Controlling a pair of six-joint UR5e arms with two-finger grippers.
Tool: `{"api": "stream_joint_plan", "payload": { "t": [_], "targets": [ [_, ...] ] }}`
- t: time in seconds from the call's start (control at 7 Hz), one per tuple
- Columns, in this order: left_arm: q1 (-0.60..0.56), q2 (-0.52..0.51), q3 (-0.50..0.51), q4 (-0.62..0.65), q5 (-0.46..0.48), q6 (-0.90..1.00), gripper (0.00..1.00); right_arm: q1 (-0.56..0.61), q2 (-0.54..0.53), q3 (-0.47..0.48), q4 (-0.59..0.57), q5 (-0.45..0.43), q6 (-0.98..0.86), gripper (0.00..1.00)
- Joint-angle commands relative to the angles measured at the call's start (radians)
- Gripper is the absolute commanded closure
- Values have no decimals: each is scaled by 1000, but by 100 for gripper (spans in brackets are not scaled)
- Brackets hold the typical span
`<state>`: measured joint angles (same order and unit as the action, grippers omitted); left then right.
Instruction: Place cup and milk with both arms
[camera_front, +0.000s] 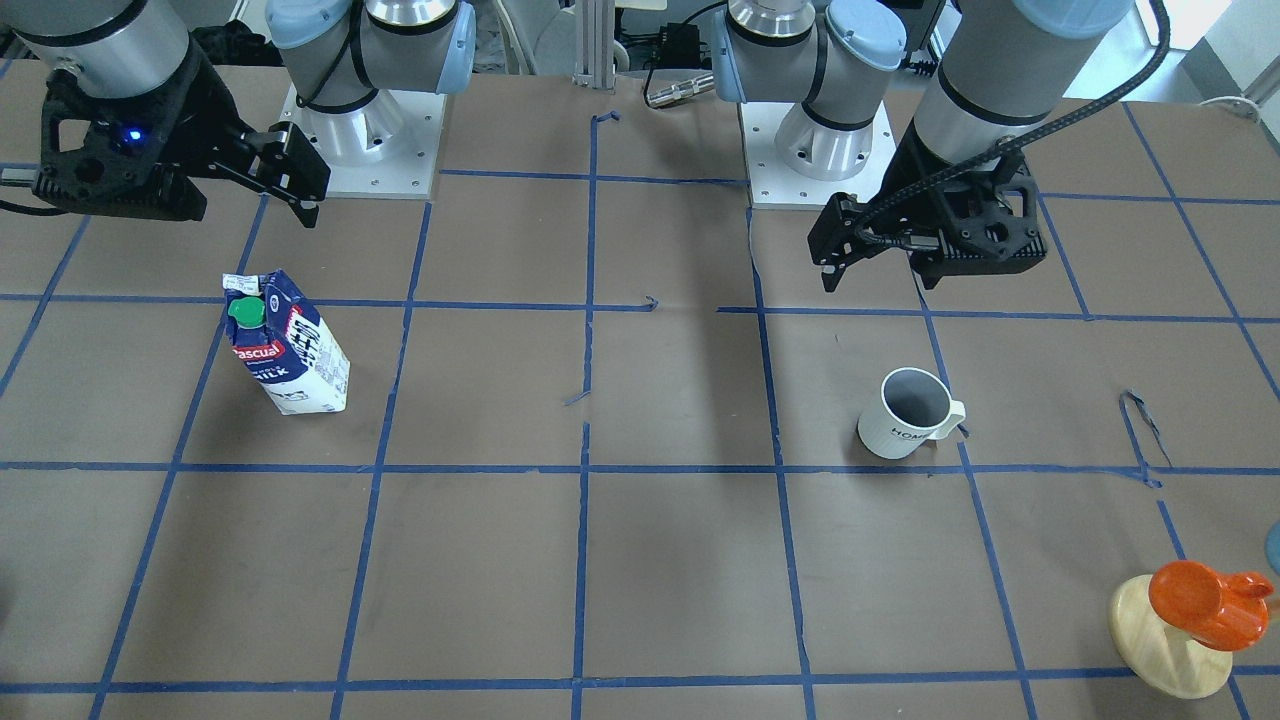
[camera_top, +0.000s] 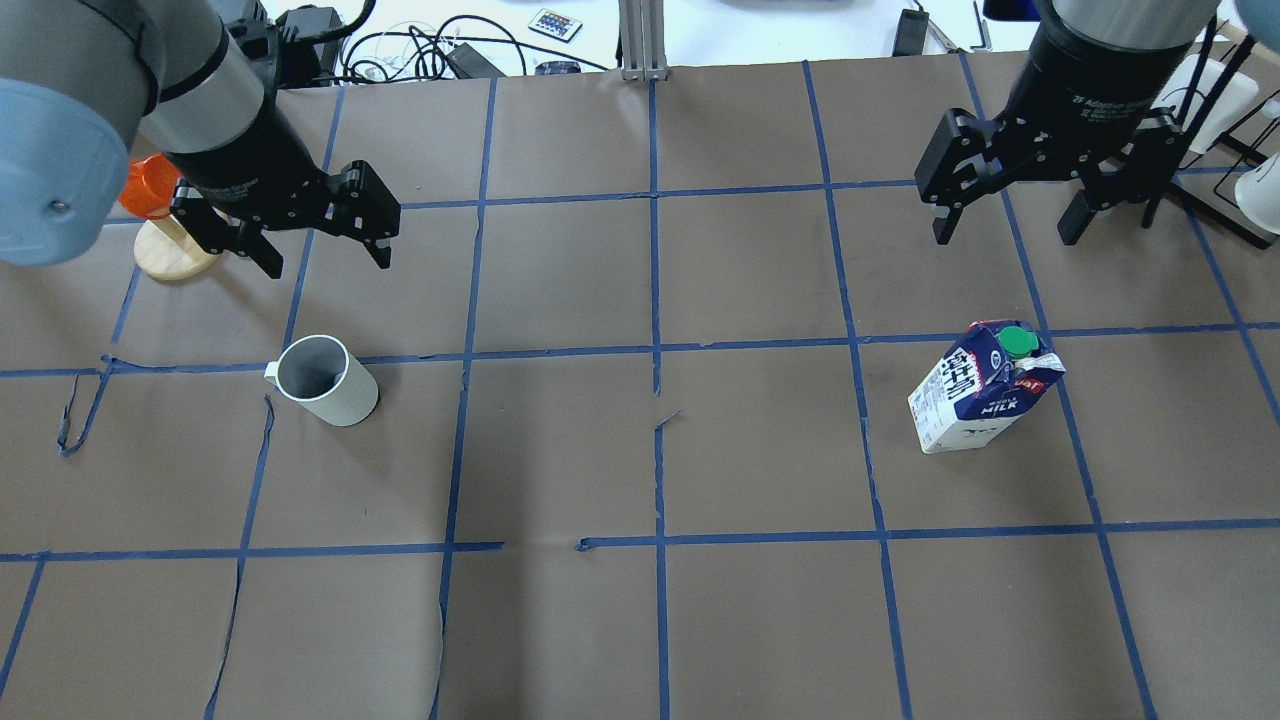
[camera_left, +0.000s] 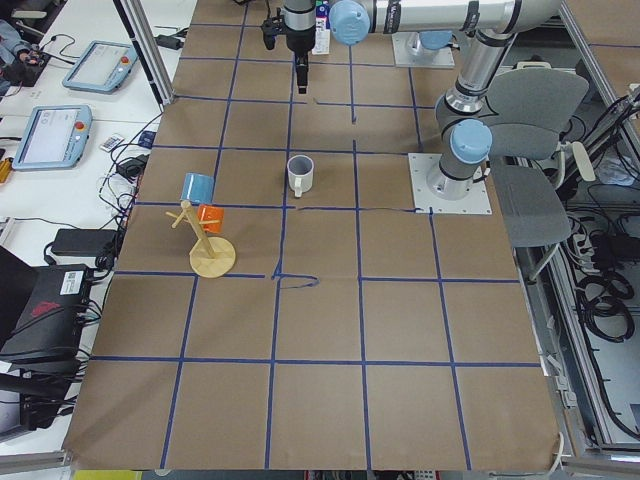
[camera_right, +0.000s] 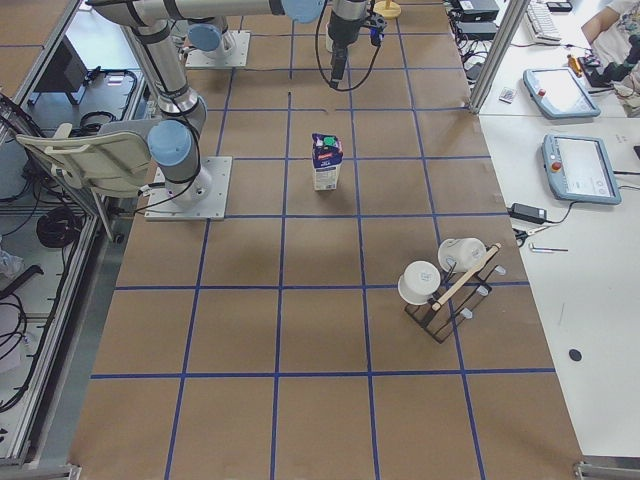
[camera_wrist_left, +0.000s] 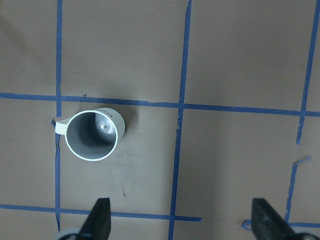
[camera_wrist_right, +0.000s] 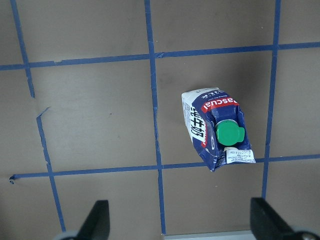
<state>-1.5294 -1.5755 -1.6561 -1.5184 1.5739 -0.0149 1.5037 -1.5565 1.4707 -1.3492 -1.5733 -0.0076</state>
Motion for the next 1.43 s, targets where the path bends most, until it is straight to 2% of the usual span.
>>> {"api": "stream_joint_plan", "payload": {
  "t": [0.0,0.14,0.29,0.43,0.71,0.86,1.0,1.14,1.29],
  "targets": [
    [46,-40,-173,161,35,99,0,-14,0,16,-4,-4,-37,0],
    [116,-56,-277,287,37,175,0,-34,4,35,-16,-57,-69,0],
    [150,-92,-363,448,43,232,0,-80,4,63,-37,-59,-147,0],
    [152,-128,-399,521,44,265,0,-118,6,118,-106,-51,-216,0],
    [152,-162,-396,553,44,265,1,-128,3,256,-258,-51,-250,0],
    [150,-172,-396,558,43,265,42,-128,7,290,-295,-48,-252,0],
    [150,-169,-392,558,43,266,99,-128,12,337,-329,-48,-252,0],
    [147,-169,-393,560,43,265,100,-128,16,379,-399,-50,-252,0],
    [144,-167,-392,581,43,266,100,-128,23,402,-413,-50,-252,0]
  ]
}}
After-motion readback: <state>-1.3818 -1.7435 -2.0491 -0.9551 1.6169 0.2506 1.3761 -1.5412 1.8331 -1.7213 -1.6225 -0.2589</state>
